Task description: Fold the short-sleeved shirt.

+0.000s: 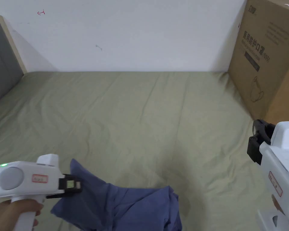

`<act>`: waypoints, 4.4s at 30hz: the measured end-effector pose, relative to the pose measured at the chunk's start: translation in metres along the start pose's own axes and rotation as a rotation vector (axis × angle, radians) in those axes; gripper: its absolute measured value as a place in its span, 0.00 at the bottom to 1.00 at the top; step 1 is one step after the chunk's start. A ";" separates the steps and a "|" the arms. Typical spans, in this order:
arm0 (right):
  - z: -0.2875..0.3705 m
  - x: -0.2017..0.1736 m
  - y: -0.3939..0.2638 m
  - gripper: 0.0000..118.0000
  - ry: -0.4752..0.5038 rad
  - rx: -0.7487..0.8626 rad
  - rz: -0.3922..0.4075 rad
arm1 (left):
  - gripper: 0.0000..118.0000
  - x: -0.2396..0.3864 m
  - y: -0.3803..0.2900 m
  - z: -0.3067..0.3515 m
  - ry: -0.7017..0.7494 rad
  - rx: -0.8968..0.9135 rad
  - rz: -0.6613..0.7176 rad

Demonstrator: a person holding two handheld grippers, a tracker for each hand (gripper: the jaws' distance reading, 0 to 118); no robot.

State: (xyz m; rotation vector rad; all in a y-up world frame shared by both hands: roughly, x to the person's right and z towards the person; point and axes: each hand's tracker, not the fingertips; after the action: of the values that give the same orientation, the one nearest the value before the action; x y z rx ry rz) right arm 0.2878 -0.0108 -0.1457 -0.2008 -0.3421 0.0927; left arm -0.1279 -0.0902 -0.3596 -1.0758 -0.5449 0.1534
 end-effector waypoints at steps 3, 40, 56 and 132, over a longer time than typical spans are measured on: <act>0.001 0.007 -0.001 0.00 0.000 0.001 -0.013 | 0.04 0.049 0.001 -0.018 -0.054 -0.016 -0.058; 0.013 0.031 0.001 0.00 -0.043 -0.001 -0.010 | 0.86 0.165 -0.036 -0.077 0.018 0.301 -0.372; 0.010 0.029 -0.002 0.00 -0.038 -0.021 0.003 | 0.00 0.102 -0.090 -0.127 0.017 0.275 -0.275; -0.011 -0.057 -0.011 0.00 0.071 0.024 -0.060 | 0.00 0.080 0.000 0.070 0.250 0.898 -0.281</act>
State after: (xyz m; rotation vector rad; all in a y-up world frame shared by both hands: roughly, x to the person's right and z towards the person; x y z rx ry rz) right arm 0.2384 -0.0303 -0.1717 -0.1693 -0.2764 0.0309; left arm -0.0938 -0.0052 -0.3065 -0.1341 -0.3307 0.0053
